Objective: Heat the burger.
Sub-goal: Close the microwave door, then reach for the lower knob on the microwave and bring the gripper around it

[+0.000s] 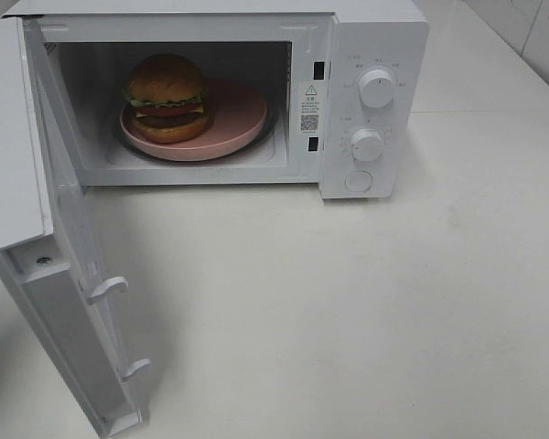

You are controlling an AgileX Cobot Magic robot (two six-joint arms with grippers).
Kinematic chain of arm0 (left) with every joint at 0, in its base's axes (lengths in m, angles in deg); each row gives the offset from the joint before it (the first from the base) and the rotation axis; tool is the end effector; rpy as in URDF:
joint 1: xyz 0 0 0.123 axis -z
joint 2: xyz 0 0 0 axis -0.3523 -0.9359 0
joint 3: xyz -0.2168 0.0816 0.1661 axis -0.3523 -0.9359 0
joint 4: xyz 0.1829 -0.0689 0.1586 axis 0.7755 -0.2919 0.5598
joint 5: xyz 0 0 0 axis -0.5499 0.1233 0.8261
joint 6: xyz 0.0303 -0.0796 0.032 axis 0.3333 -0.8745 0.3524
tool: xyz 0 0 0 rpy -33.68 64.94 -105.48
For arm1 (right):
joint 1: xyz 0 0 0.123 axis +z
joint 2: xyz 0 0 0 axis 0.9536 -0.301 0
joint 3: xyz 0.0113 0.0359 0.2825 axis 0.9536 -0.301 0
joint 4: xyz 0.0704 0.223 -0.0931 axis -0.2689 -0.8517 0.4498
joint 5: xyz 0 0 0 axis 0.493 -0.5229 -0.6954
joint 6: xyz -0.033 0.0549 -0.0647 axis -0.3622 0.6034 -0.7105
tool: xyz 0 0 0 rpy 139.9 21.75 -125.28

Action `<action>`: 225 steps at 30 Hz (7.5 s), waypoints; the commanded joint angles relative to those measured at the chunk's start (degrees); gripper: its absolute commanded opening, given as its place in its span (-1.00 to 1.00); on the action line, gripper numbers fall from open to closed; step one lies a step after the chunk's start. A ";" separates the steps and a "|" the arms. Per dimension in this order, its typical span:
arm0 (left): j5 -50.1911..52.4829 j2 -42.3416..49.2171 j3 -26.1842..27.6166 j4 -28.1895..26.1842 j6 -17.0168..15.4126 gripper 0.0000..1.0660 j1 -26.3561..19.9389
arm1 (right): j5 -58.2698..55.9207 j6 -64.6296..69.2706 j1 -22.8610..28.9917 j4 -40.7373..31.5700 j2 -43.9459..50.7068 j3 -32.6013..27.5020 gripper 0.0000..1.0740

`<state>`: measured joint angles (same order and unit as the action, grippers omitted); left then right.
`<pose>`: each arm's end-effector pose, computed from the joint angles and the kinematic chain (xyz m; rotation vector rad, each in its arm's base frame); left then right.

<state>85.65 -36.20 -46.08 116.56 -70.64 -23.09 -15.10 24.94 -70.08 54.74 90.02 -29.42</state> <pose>0.1796 -0.0231 0.2042 0.2302 1.7531 -0.2587 -0.0032 -0.0050 0.2819 -0.0057 1.9853 -0.0249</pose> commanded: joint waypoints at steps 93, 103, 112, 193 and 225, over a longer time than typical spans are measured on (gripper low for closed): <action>-3.61 -44.69 46.29 -55.46 32.60 -1.00 44.06 | 0.80 -0.17 -0.29 0.00 1.49 -0.17 0.42; -4.35 -48.87 53.29 -60.73 37.82 -1.00 44.06 | 0.80 -0.17 -0.29 0.00 1.49 -0.17 0.42; -6.02 -50.71 58.27 -63.94 44.40 -1.00 43.03 | 0.80 -0.17 -0.29 0.00 1.49 -0.17 0.42; -107.14 -9.34 46.64 -37.30 23.20 0.84 8.71 | 0.80 0.00 -0.29 0.06 1.49 -0.17 0.42; -102.50 41.02 18.96 -34.26 23.20 0.84 6.93 | 0.80 0.00 -0.29 0.06 1.49 -0.17 0.42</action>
<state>-18.00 2.76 -26.77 82.13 -47.44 -16.04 -15.10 24.94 -70.08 54.80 90.02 -29.42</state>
